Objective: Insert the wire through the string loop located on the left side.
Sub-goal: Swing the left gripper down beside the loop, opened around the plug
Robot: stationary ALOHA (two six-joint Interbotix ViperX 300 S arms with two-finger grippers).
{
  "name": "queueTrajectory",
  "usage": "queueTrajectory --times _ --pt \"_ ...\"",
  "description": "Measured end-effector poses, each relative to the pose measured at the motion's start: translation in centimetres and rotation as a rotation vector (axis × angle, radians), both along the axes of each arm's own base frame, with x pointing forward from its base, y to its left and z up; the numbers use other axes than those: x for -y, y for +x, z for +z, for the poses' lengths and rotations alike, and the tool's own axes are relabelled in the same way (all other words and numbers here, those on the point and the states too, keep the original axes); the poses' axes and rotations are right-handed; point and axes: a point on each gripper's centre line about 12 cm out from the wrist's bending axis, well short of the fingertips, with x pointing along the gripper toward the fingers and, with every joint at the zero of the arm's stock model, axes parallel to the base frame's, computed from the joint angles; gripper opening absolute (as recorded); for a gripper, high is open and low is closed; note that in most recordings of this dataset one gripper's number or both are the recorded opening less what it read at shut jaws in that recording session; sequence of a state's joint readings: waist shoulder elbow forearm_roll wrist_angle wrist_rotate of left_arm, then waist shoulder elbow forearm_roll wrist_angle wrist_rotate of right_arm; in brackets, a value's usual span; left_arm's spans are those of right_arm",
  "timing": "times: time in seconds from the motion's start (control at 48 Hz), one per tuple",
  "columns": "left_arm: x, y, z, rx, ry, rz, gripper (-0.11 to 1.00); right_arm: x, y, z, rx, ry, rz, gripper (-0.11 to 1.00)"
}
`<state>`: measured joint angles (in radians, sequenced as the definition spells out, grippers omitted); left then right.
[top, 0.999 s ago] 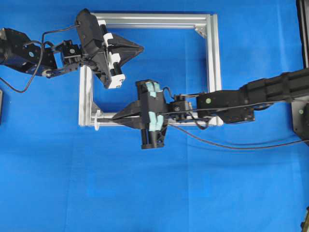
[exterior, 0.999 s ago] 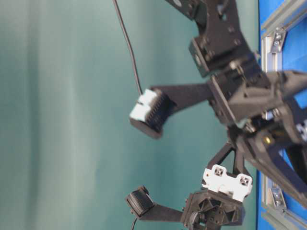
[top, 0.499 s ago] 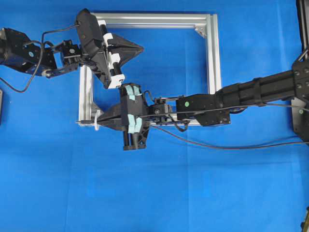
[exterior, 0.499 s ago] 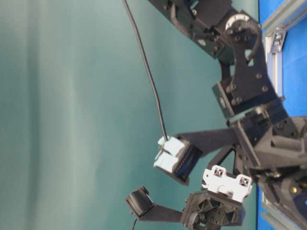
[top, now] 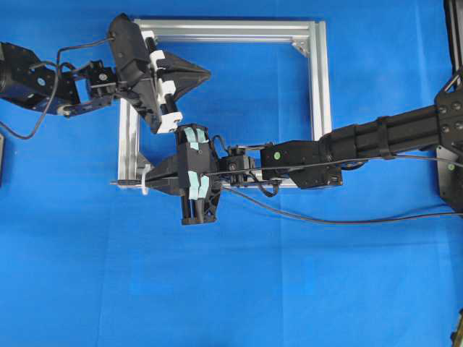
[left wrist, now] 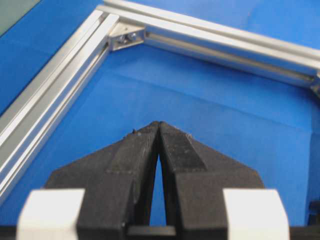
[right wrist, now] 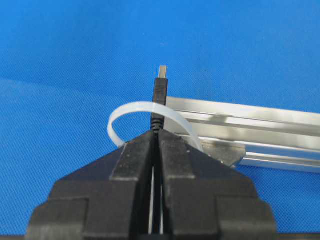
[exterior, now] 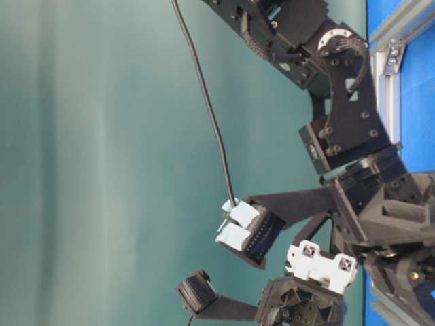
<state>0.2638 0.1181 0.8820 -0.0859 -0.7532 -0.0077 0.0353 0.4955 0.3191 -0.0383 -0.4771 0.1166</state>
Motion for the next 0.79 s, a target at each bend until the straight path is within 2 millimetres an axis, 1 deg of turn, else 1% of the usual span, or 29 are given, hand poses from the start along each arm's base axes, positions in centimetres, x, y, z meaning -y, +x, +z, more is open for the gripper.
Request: queueTrajectory --times 0.104,0.208,0.437,0.645,0.791 --pt "0.2 -0.8 0.0 -0.006 -0.002 0.000 0.00 0.0 0.0 0.0 0.000 -0.001 0.001 0.01" --pt "0.6 -2.4 0.0 -0.018 -0.005 0.000 0.00 -0.1 0.0 0.0 0.000 -0.001 0.002 0.01" --pt "1.8 -6.8 -0.5 -0.059 -0.016 0.000 0.00 0.0 0.0 0.0 0.000 -0.003 0.001 0.01" --pt "2.9 -11.0 0.3 -0.046 -0.013 0.001 0.00 0.0 0.0 0.0 0.000 -0.001 0.001 0.01" --pt "3.6 -13.2 0.8 -0.039 -0.014 -0.003 0.00 0.0 0.0 0.0 0.000 -0.001 0.001 0.01"
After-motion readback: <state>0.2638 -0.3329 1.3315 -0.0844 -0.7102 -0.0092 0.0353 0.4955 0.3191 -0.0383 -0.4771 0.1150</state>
